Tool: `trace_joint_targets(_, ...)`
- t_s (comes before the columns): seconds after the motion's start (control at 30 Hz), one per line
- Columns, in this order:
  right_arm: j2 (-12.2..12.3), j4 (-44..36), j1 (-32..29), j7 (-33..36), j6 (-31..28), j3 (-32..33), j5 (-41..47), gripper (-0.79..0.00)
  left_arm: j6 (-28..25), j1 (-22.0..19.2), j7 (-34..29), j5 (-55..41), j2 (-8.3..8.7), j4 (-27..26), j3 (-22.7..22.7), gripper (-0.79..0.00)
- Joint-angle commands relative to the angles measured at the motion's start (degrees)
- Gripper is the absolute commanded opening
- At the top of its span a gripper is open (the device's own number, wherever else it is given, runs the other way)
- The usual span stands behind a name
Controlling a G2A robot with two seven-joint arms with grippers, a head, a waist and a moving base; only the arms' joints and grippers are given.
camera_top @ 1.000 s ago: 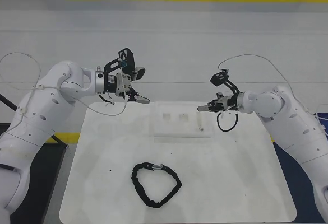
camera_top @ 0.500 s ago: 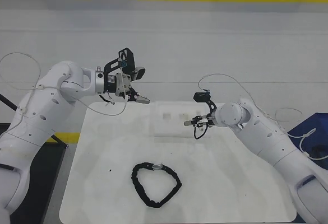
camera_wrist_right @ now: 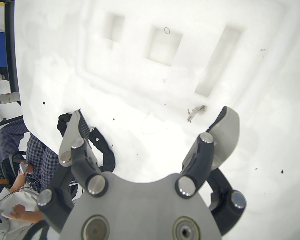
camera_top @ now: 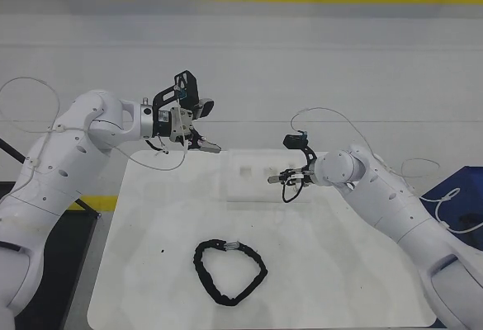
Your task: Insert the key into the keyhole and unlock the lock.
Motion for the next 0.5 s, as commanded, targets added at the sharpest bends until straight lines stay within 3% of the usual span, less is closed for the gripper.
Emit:
trace_joint_targets(0.0,0.0,0.0,0.0,0.0,0.0,0.0,0.0,0.000,0.0,0.0,0.0,0.0,0.00,0.0,0.0,0.000)
trace_joint_targets(0.27,0.0,-1.1,-0.8,-0.6,0.7,-0.4,-2.2,0.000,0.0,0.0,0.0,0.0,0.00,0.0,0.0,0.000)
trace_joint_targets(0.47,-0.3,-3.1,-0.6,2.7,7.9,-1.8,-8.5,0.000,0.0,0.0,0.0,0.0,0.00,0.0,0.0,0.000)
